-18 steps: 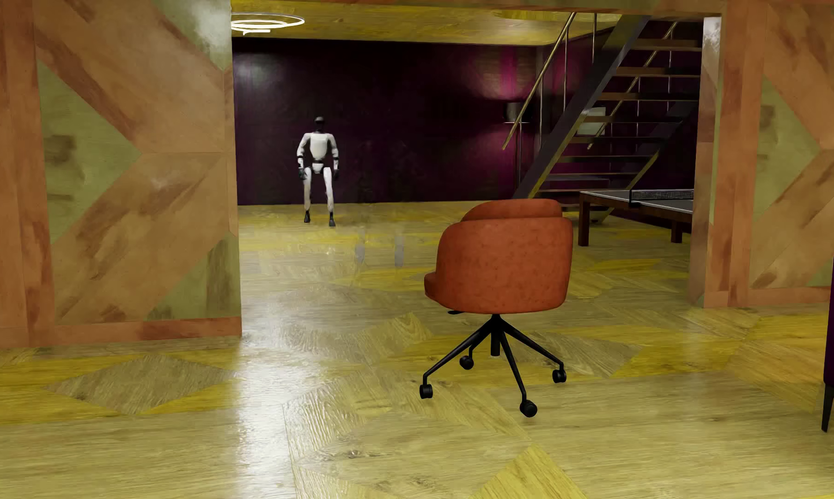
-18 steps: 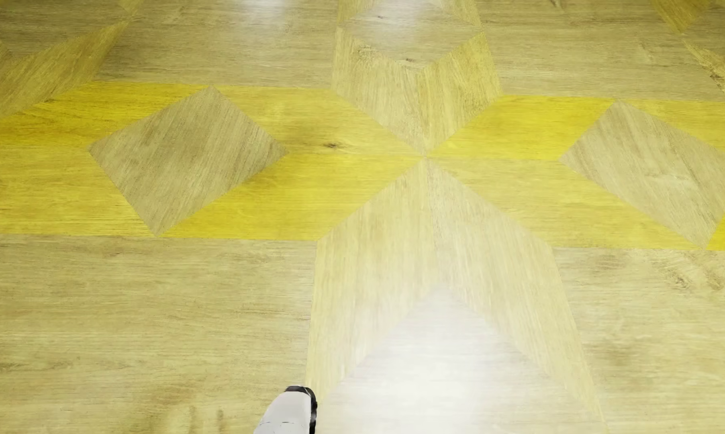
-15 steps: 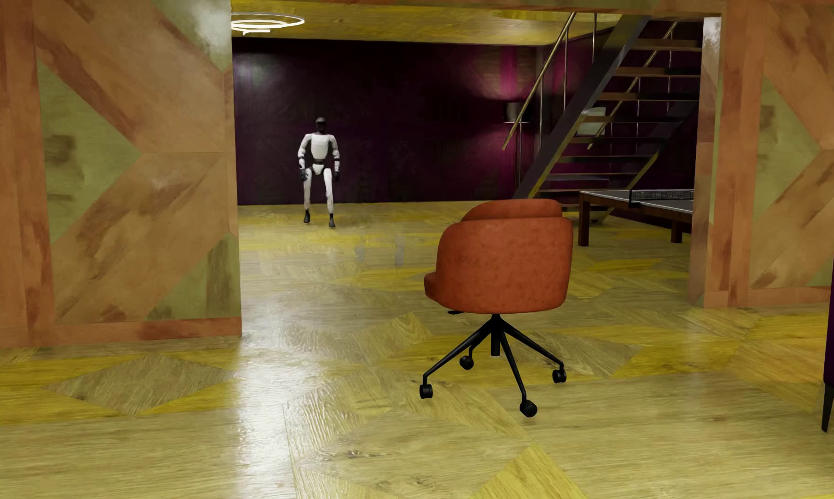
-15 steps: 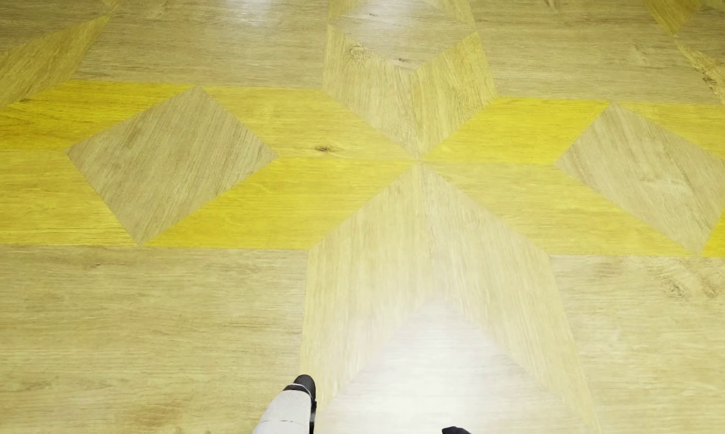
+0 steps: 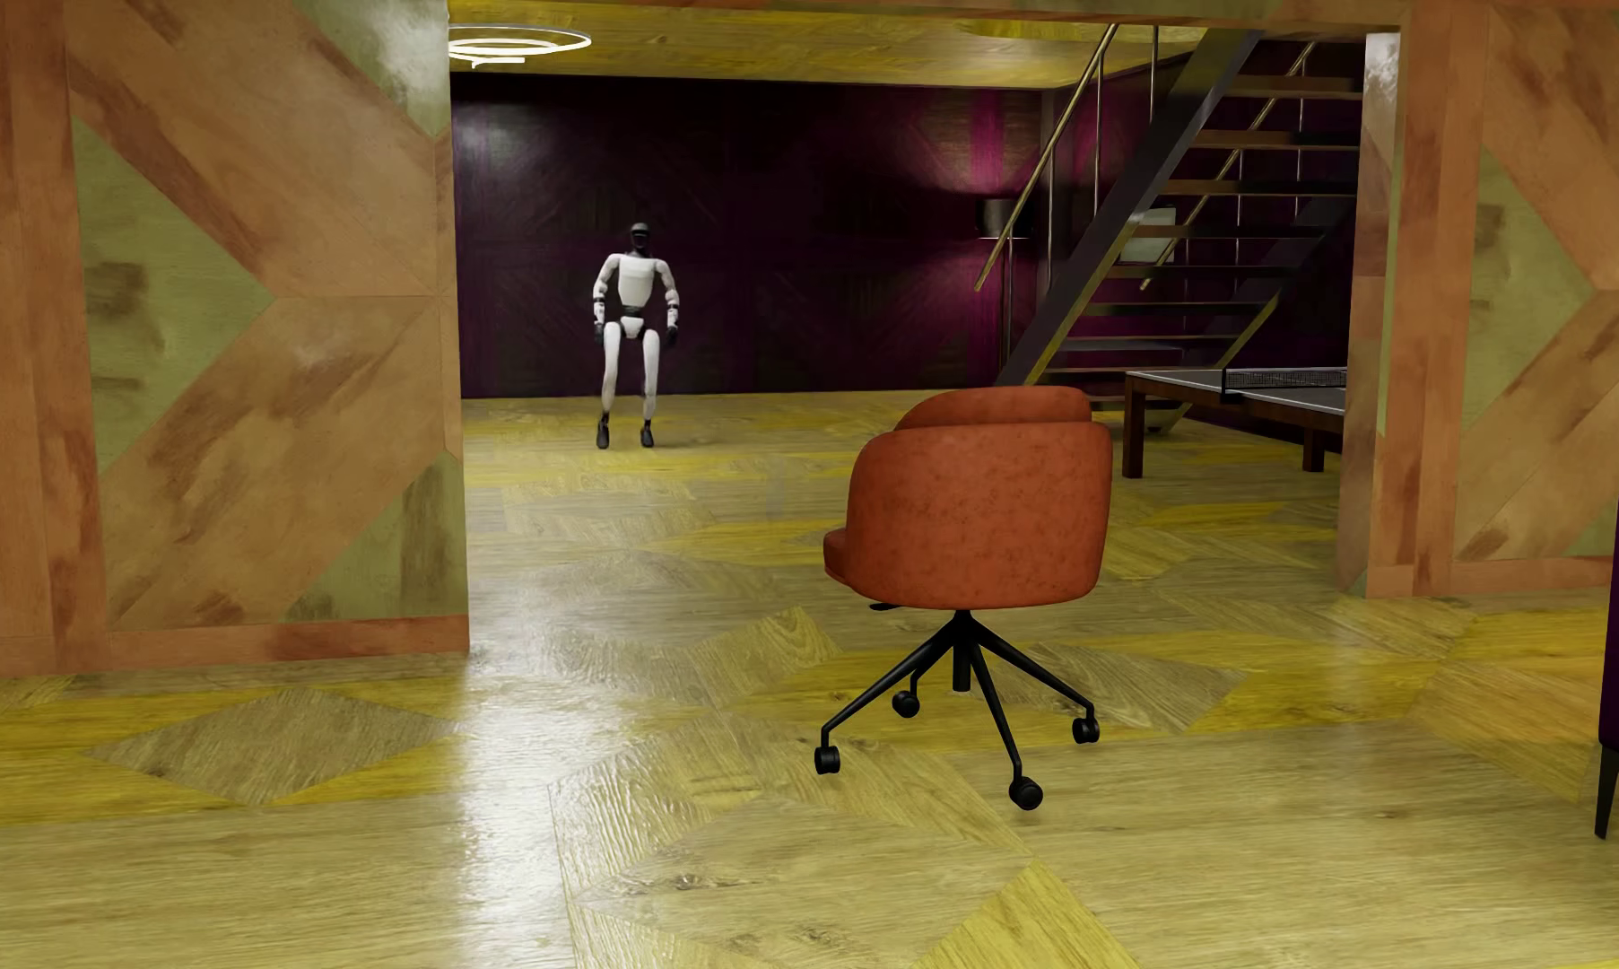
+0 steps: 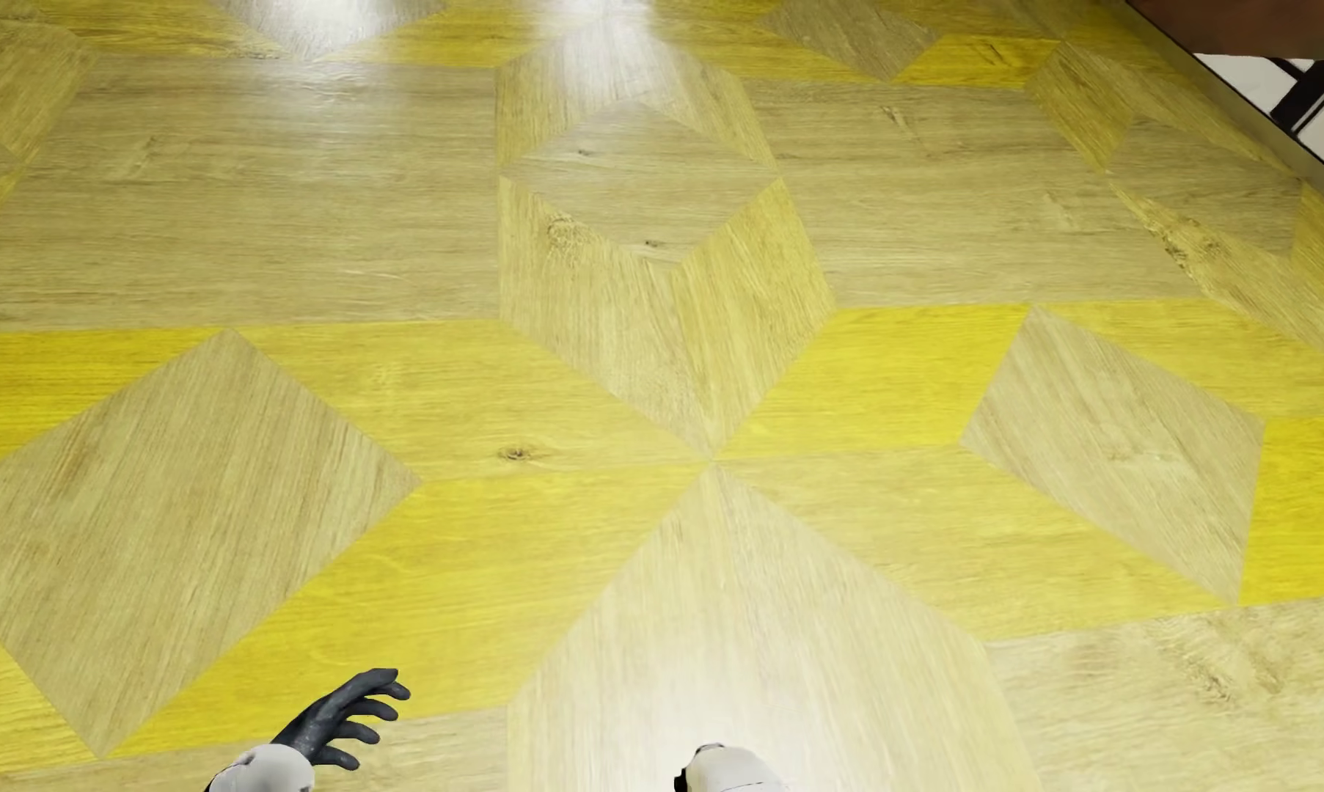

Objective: Head to the officechair

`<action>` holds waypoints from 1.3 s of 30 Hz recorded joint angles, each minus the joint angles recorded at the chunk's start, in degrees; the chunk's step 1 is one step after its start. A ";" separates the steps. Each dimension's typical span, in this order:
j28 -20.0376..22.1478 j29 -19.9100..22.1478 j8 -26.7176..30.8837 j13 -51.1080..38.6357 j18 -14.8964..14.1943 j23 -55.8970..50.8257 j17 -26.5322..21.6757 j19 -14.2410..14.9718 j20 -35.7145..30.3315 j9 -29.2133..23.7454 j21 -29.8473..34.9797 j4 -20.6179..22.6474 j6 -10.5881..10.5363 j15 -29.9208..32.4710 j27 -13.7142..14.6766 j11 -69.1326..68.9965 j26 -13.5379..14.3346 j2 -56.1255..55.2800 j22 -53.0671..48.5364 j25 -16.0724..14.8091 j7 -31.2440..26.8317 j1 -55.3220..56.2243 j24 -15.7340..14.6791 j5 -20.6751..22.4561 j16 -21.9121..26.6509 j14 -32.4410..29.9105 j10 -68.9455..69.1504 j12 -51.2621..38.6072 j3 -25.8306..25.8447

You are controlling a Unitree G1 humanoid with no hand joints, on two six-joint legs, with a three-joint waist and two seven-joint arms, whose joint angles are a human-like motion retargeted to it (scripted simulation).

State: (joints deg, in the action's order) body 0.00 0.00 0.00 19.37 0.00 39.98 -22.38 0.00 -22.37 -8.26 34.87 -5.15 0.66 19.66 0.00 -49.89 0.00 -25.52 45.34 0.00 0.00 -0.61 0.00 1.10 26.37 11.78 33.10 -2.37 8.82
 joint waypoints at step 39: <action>0.00 0.00 0.00 -1.21 0.00 2.96 -0.52 0.00 -4.82 0.74 6.73 1.73 -1.37 3.18 0.00 5.63 0.00 -0.48 3.65 0.00 0.00 -5.22 0.00 0.12 0.33 -1.22 -2.19 -5.70 1.87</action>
State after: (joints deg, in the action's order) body 0.00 0.00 0.00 18.16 0.00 42.94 -22.91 0.00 -27.19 -7.53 41.60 -3.42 -0.72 22.84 0.00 -44.26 0.00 -26.00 48.99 0.00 0.00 -5.83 0.00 1.22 26.70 10.56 30.91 -8.07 10.68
